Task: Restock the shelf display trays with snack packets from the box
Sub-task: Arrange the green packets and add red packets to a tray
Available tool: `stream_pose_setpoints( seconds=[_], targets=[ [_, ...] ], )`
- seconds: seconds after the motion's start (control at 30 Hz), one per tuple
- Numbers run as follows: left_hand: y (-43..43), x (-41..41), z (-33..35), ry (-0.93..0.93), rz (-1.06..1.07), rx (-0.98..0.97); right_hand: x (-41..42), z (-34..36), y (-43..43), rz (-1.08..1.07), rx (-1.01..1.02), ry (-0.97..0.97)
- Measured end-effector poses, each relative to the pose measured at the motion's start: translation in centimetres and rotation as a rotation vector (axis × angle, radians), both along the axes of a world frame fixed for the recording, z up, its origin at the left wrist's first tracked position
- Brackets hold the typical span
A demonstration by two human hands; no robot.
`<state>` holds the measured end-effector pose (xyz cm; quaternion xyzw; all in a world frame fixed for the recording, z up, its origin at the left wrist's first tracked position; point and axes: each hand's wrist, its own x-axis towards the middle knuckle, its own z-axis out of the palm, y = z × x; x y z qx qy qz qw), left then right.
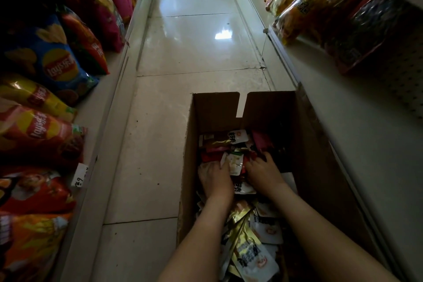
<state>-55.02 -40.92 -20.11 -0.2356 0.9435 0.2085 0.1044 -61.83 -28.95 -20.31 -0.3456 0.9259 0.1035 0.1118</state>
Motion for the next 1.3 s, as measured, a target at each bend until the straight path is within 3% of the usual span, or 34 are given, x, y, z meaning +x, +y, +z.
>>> stream_pose_setpoints(
  seconds=[0.07,0.2,0.23,0.33,0.4,0.5,0.63,0.7,0.77,0.93,1.17,1.3],
  targets=[
    [0.1,0.3,0.2,0.072,-0.053,-0.153,0.1,0.8,0.1,-0.125,-0.102,-0.105],
    [0.3,0.2,1.5,0.320,0.028,0.092,-0.3,3.1,-0.8,-0.444,-0.277,-0.348],
    [0.6,0.2,2.3,0.382,0.027,0.177,-0.3,4.3,-1.0,-0.571,-0.410,-0.430],
    [1.3,0.2,4.9,0.485,-0.006,0.425,-0.1,7.9,-1.9,-1.035,-1.008,-0.959],
    [1.6,0.5,7.0,0.559,-0.033,0.526,-0.6,10.5,-1.8,-1.079,-1.108,-1.050],
    [1.8,0.9,10.2,0.730,-0.057,0.591,-0.8,14.2,-1.1,-1.073,-1.157,-0.953],
    [1.8,-0.2,14.7,0.934,0.128,0.580,0.0,19.4,0.0,-0.880,-1.375,-0.927],
    [2.3,-0.8,17.6,0.807,0.182,0.792,0.9,22.3,0.8,-0.804,-1.520,-0.851],
    [2.6,-0.9,20.0,0.617,0.084,1.032,1.5,24.8,1.6,-0.738,-1.585,-0.761],
    [3.5,-0.1,25.0,0.597,-0.159,1.084,3.9,31.0,5.1,-0.549,-1.515,-0.518],
    [9.7,0.3,31.6,0.614,-0.463,1.056,6.6,40.1,12.4,-0.560,-1.185,-0.023],
    [14.7,0.7,35.3,0.555,-0.702,1.172,8.9,44.6,16.8,-0.590,-1.085,0.165]
  ],
)
